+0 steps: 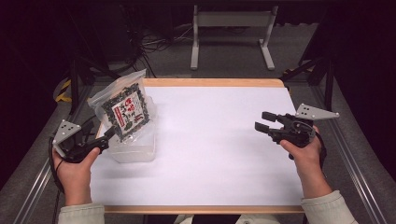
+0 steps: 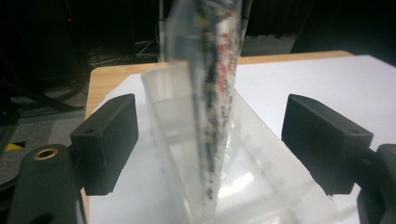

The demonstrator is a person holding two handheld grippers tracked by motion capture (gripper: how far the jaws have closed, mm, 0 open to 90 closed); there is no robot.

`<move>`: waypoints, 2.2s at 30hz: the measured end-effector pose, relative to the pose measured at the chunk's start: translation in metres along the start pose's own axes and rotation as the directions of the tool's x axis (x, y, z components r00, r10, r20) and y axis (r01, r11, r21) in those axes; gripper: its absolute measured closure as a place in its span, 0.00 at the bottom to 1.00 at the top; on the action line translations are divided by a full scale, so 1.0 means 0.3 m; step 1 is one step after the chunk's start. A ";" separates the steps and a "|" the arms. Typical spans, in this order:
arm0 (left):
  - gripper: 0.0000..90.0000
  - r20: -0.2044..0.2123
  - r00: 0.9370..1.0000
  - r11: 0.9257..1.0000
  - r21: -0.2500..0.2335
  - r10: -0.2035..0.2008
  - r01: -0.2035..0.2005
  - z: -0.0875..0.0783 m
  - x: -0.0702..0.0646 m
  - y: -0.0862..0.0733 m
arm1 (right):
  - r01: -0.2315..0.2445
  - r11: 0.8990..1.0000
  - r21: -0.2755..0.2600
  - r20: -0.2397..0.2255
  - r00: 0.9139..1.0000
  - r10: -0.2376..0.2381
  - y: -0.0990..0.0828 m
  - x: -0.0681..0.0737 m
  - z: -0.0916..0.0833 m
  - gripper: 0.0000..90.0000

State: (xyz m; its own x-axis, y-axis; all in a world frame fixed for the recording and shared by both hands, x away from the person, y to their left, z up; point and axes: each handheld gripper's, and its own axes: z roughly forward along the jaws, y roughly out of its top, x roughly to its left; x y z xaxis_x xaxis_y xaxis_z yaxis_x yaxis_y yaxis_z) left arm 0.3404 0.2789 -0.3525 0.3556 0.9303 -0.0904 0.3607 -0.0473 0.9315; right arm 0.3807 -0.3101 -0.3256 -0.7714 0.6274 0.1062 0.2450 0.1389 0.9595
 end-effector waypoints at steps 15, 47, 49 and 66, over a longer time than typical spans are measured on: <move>0.24 0.236 0.970 0.993 -0.114 0.053 -0.026 -0.023 -0.232 0.096 | -0.016 1.000 0.005 0.032 0.999 0.015 -0.019 -0.028 -0.032 0.47; 0.25 0.586 0.802 0.991 -0.004 0.113 -0.137 0.373 -0.610 -0.114 | -0.006 0.998 0.058 0.054 0.999 0.003 -0.151 -0.031 -0.018 0.41; 0.26 0.589 0.800 0.987 0.031 0.111 -0.159 0.399 -0.622 -0.145 | -0.006 0.998 0.063 0.058 0.998 0.003 -0.168 -0.030 -0.016 0.41; 0.25 0.603 0.785 0.977 0.041 0.142 -0.208 0.439 -0.668 -0.226 | -0.035 0.990 0.134 0.095 0.995 0.022 -0.315 -0.028 -0.004 0.40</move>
State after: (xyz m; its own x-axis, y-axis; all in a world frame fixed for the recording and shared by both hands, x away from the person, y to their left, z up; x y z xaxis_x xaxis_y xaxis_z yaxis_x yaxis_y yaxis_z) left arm 0.3582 0.0479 -0.4438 0.8501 0.5044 -0.1514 0.3142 -0.2549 0.9145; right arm 0.3633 -0.3295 -0.4169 -0.7065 0.7003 0.1024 0.3481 0.2179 0.9118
